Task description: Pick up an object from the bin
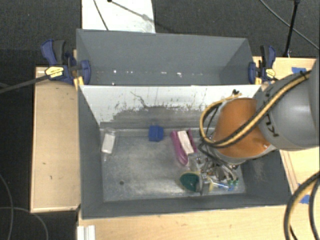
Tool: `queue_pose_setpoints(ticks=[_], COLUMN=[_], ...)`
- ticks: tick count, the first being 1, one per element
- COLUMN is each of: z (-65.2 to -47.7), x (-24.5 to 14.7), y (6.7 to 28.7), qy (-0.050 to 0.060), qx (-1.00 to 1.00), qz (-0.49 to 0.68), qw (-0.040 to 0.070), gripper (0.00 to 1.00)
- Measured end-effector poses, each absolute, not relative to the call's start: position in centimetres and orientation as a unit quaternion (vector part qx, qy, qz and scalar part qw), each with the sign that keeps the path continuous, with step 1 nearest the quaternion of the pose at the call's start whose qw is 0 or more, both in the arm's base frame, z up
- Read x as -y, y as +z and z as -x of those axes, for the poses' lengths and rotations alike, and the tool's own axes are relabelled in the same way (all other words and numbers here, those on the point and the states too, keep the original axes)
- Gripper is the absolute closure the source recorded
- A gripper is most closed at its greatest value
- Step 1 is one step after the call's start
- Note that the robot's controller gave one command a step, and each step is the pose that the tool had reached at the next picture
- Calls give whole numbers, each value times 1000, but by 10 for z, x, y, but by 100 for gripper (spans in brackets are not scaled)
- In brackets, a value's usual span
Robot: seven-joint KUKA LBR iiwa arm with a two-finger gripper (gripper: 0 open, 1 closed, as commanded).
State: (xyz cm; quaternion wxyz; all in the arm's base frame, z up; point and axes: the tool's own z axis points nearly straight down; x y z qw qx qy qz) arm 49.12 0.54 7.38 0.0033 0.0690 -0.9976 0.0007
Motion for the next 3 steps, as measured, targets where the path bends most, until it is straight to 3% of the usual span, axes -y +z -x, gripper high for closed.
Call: queue_pose_setpoints(ticks=[3], z=[-491], x=[-5], y=[74], qy=[1], qx=[998], qz=[-69], qw=[3], gripper=[100])
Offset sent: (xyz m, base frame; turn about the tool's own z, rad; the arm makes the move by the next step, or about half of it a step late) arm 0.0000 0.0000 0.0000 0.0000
